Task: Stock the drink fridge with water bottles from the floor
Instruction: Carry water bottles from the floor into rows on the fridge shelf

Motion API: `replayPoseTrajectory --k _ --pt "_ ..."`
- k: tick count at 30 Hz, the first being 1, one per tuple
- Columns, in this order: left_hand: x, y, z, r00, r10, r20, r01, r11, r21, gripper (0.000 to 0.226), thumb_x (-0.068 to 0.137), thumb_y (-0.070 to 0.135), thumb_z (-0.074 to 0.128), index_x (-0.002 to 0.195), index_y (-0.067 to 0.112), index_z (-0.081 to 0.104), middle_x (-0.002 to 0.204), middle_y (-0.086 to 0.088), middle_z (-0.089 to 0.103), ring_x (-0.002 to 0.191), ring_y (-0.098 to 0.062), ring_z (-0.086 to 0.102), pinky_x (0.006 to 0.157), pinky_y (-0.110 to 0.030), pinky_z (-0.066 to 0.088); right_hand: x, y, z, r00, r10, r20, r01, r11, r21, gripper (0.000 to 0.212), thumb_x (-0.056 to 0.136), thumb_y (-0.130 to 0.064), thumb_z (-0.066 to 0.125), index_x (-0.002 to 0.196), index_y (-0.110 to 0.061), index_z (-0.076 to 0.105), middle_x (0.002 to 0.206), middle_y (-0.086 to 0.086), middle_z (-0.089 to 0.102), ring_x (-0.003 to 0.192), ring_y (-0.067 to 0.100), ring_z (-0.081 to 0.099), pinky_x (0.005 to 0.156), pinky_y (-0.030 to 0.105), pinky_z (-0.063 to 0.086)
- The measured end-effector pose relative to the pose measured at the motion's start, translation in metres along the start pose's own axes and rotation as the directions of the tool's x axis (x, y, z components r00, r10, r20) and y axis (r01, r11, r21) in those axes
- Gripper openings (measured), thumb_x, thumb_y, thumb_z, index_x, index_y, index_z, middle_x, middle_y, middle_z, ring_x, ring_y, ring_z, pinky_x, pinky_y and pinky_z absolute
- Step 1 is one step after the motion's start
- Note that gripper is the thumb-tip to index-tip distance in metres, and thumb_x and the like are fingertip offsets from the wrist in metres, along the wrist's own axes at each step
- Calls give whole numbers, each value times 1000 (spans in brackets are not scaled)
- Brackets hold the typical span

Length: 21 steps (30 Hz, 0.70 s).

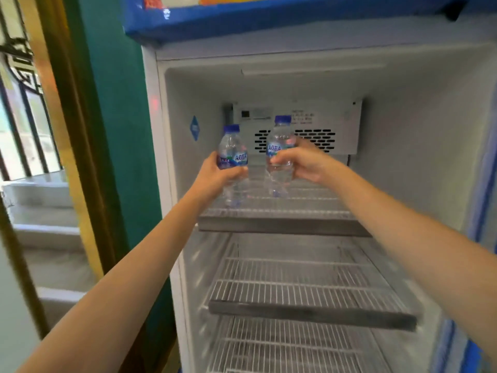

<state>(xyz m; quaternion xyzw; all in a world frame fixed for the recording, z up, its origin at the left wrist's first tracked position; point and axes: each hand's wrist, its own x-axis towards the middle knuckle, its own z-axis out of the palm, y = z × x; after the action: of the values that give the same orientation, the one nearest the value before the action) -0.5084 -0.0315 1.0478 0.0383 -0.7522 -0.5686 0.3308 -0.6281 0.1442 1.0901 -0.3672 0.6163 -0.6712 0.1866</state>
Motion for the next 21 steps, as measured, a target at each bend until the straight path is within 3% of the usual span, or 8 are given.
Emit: replayPoseTrajectory --k 3,8,10,12,15,18,21 --pt "17 -19 -1 997 -38 -69 39 999 14 53 75 14 77 121 11 50 111 -9 65 98 -23 67 87 -39 56 45 20 -8 1000 11 23 -12 999 52 37 72 20 63 95 -9 60 94 13 65 90 28 66 81 43 58" --pt "39 -43 -7 989 -69 -132 75 996 48 51 75 7 77 118 7 50 103 -5 64 87 -19 65 63 -20 54 102 55 -7 999 31 -9 -31 998 53 37 73 21 59 102 -1 57 94 18 62 85 29 65 69 33 59" --pt "47 -50 -9 986 -92 -141 99 994 43 51 74 9 78 118 8 51 102 -5 65 86 -19 66 60 -19 51 121 66 -8 999 36 -18 -36 999 33 33 72 21 58 98 0 60 90 16 64 83 27 66 64 28 60" --pt "56 -54 -11 981 -100 -168 107 994 33 52 72 9 79 117 9 53 106 -8 67 91 -22 67 68 -27 54 140 74 -9 997 75 -28 -75 997 -4 31 71 21 59 93 -2 63 86 13 68 81 25 68 70 31 59" --pt "70 -58 -11 981 -94 -168 102 994 38 52 71 7 79 117 10 54 111 -11 66 99 -28 66 83 -39 55 164 83 -9 993 117 -32 -119 992 -51 40 68 21 58 101 -2 65 97 18 69 83 28 69 85 40 56" --pt "80 -62 -5 982 -105 -156 114 992 53 54 72 5 78 120 6 54 114 -12 65 101 -29 65 83 -37 54 182 90 -9 989 136 -61 -138 990 -26 48 72 21 55 113 -3 62 106 19 67 82 26 68 65 31 57" --pt "87 -67 3 979 -114 -170 119 993 22 56 73 1 76 123 4 53 116 -14 64 103 -30 64 87 -39 54 196 94 -8 987 156 -48 -158 987 -39 52 72 19 54 115 -10 61 106 16 68 87 26 69 62 28 52"
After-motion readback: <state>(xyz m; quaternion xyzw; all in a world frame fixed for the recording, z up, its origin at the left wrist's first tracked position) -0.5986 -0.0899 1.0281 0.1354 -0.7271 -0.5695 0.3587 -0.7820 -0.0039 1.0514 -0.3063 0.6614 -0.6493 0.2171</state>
